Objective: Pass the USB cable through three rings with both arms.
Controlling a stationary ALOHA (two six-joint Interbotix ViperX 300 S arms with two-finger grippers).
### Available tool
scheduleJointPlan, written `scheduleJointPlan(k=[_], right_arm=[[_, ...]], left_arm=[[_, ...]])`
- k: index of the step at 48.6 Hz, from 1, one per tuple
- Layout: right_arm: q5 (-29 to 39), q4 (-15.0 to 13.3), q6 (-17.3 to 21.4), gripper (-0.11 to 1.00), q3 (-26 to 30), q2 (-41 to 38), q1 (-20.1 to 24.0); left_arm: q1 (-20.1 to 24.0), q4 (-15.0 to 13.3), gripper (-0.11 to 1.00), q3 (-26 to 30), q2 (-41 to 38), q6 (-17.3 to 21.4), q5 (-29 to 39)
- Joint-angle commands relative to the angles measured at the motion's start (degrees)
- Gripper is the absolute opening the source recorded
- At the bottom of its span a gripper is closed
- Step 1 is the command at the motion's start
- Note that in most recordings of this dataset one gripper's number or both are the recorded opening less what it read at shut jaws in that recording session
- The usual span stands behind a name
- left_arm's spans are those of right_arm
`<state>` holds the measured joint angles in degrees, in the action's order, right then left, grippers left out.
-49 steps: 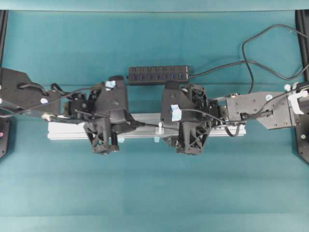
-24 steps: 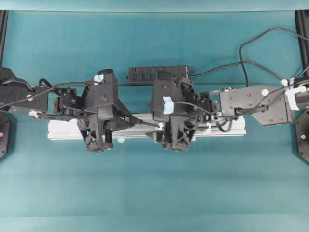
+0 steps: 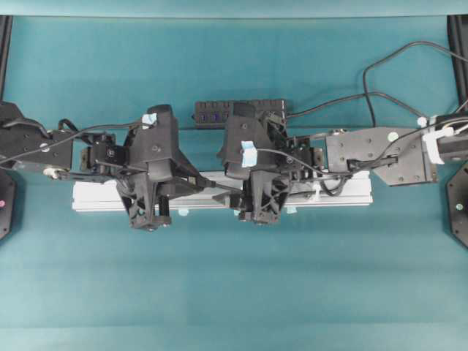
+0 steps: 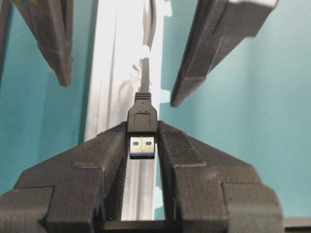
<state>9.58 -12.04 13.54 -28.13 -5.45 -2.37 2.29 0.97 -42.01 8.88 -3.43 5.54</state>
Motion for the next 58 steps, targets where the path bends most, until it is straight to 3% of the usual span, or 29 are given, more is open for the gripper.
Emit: scheduleJointPlan(k=[1, 10, 19, 26, 54, 56, 58], right_arm=[[-1.5, -0.2, -0.2, 0.53, 1.1, -0.1, 0.0], [-2.2, -0.1, -0.3, 0.41, 1.8, -0.7, 0.0], [-2.3, -0.3, -0.5, 0.09, 1.8, -0.8, 0.0], [-2.2, -0.4, -2.2, -0.06, 1.8, -0.8, 0.4], [1.5, -0.4, -2.6, -0.07, 4.7, -3.2, 0.5], [2.5, -0.4, -2.6, -0.07, 5.4, -3.6, 0.5], [3.5, -0.4, -2.6, -0.07, 6.2, -4.1, 0.5]], left_arm=[[-0.2, 0.1, 0.22, 0.5, 1.0, 0.0, -0.3], [-0.2, 0.1, 0.22, 0.4, 1.0, 0.1, -0.3], [0.0, 0.1, 0.22, 0.4, 0.7, 0.0, -0.3], [0.3, 0.1, 0.22, 0.4, 0.6, -0.1, -0.3], [0.6, 0.1, 0.22, -0.7, 2.0, -1.6, -0.3], [0.5, 0.1, 0.26, -1.1, 2.7, -1.9, -0.3], [0.5, 0.1, 0.37, -1.6, 3.6, -2.3, -0.2]])
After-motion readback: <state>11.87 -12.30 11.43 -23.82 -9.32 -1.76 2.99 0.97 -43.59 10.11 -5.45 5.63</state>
